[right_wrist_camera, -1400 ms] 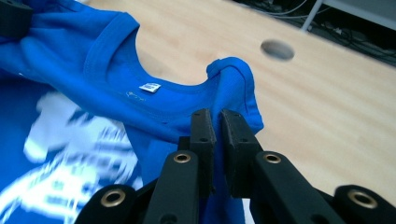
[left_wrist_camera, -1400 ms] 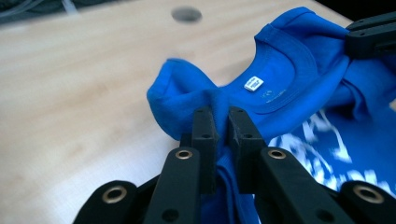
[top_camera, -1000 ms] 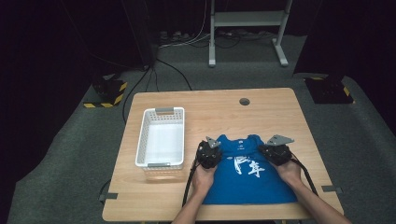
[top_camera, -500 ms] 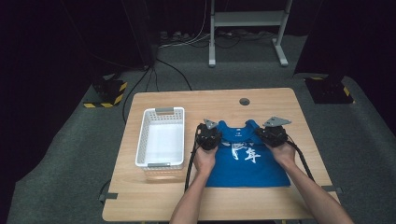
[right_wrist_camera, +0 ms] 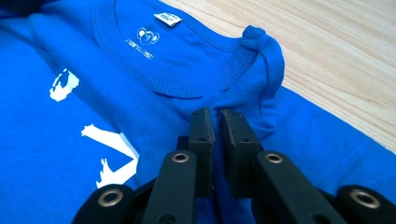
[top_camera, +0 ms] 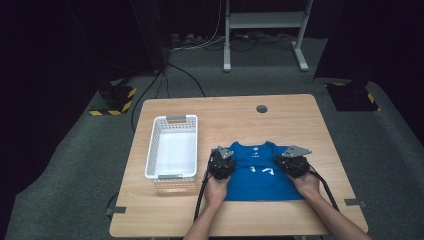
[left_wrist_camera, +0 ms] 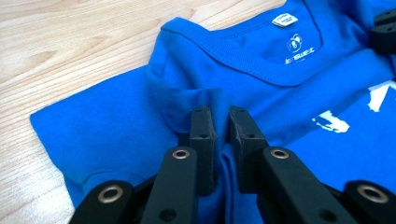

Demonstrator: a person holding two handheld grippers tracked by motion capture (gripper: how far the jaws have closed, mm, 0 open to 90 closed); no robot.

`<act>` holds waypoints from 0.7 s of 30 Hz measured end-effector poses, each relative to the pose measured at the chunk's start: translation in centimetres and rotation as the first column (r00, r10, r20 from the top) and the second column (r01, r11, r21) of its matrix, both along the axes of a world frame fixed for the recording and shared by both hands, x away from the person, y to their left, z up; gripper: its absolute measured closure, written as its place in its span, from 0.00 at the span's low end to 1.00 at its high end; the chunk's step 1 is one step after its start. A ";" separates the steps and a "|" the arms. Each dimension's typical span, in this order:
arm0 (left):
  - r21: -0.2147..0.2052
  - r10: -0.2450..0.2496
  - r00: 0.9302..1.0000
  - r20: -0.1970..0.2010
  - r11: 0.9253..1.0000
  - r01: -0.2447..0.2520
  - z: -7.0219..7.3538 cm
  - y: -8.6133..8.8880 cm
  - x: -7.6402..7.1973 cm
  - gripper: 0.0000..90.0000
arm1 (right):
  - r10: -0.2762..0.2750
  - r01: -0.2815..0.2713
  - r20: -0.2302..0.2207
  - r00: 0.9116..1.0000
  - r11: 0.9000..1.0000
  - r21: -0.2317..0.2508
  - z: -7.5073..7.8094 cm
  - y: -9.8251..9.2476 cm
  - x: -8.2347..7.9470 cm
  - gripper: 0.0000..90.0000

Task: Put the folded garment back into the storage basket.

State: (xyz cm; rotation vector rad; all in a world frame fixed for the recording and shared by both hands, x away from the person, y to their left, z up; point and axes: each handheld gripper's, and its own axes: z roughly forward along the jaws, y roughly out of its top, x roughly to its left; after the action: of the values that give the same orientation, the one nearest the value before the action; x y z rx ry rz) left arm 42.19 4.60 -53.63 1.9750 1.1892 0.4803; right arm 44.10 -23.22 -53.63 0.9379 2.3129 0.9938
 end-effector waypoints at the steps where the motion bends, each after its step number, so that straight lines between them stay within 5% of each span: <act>1: -0.003 0.003 1.000 0.012 1.000 -0.003 -0.1 0.0 0.0 0.90 | -0.001 0.001 0.003 1.000 1.000 0.002 -0.1 0.0 0.0 0.91; 8: 0.002 0.009 1.000 0.018 1.000 -0.009 -0.2 -0.3 0.8 0.86 | -0.013 0.013 0.035 0.999 1.000 -0.022 -0.2 0.3 1.1 0.88; 16: -0.018 -0.037 0.999 -0.011 0.999 0.036 0.2 -1.0 0.8 0.49 | -0.045 0.044 0.005 0.999 0.998 0.040 0.2 -0.3 1.5 0.61; 21: -0.029 -0.020 0.999 -0.037 0.999 0.019 1.0 -1.0 1.3 0.35 | -0.065 0.066 -0.014 0.998 0.994 0.081 0.9 -0.4 1.8 0.53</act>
State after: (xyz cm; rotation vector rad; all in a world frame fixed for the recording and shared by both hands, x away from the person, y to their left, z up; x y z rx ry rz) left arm 43.48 3.55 -52.61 1.9774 1.1924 0.4154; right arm 45.89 -23.61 -52.72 1.0474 2.2502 1.0656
